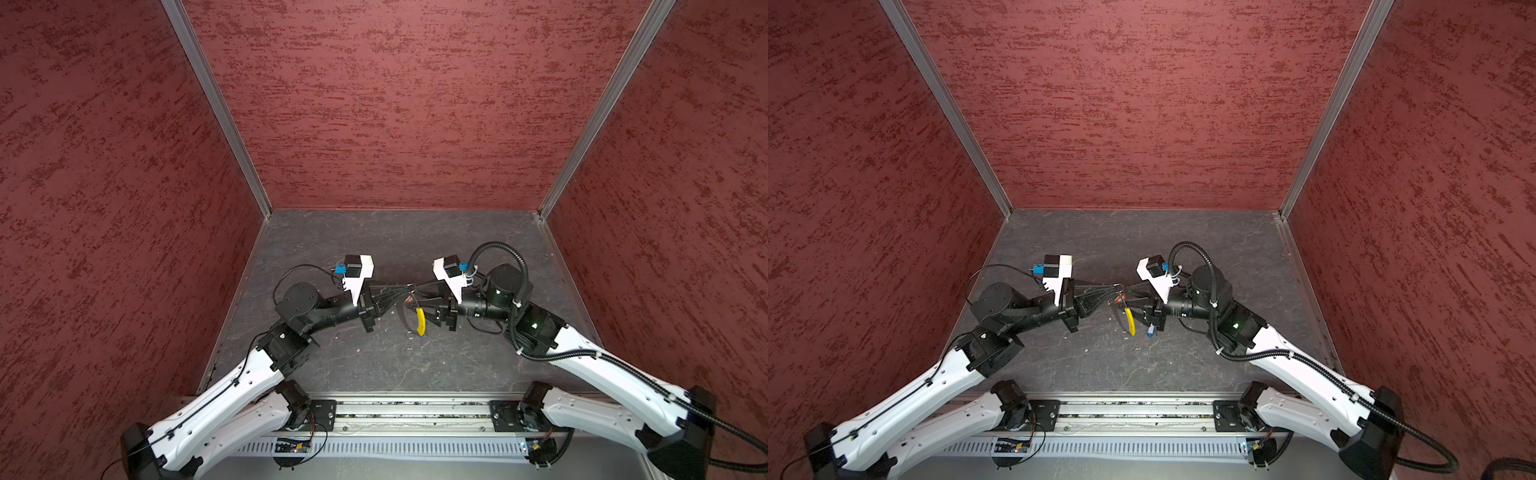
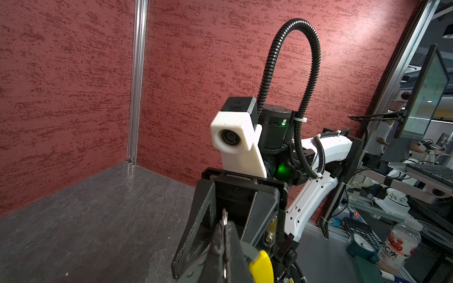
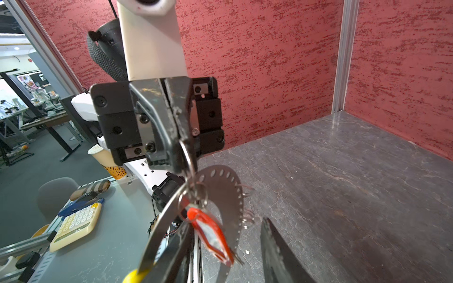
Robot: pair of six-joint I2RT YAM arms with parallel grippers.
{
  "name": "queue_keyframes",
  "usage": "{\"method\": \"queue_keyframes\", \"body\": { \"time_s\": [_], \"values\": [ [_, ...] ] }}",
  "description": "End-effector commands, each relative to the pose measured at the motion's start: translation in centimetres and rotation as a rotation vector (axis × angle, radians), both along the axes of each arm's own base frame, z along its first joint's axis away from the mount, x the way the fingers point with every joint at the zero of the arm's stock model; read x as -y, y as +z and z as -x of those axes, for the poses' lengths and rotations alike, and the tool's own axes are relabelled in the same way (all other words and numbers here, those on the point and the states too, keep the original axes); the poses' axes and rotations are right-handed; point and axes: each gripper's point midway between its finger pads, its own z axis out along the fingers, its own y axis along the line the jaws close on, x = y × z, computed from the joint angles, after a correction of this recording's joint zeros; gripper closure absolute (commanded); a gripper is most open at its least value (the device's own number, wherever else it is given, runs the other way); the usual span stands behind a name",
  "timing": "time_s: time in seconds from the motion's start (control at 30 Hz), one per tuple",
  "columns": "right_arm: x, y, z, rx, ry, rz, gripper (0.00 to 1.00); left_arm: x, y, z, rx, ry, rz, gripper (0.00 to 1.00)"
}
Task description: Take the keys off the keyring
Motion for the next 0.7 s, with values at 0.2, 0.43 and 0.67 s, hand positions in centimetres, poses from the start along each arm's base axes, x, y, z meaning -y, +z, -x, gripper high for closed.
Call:
{"method": "queue_keyframes", "body": {
  "time_s": [0.2,0.43,0.67],
  "values": [
    [-0.5,2.2,0.6,0.059,0.031,-0.032,0.7,0.0,0.5,0.1,0.015,0.0,0.026,1.0],
    [-0.2,1.6,0.6,0.049,0.02,-0.018,0.81,-0.4,0.5,-0.3,0.012,0.024,0.024,1.0],
    [0.0,0.9,0.3,0.045,-0.007,0.014,1.0,-0.8,0.5,-0.6,0.005,0.042,0.018,1.0]
  ]
}}
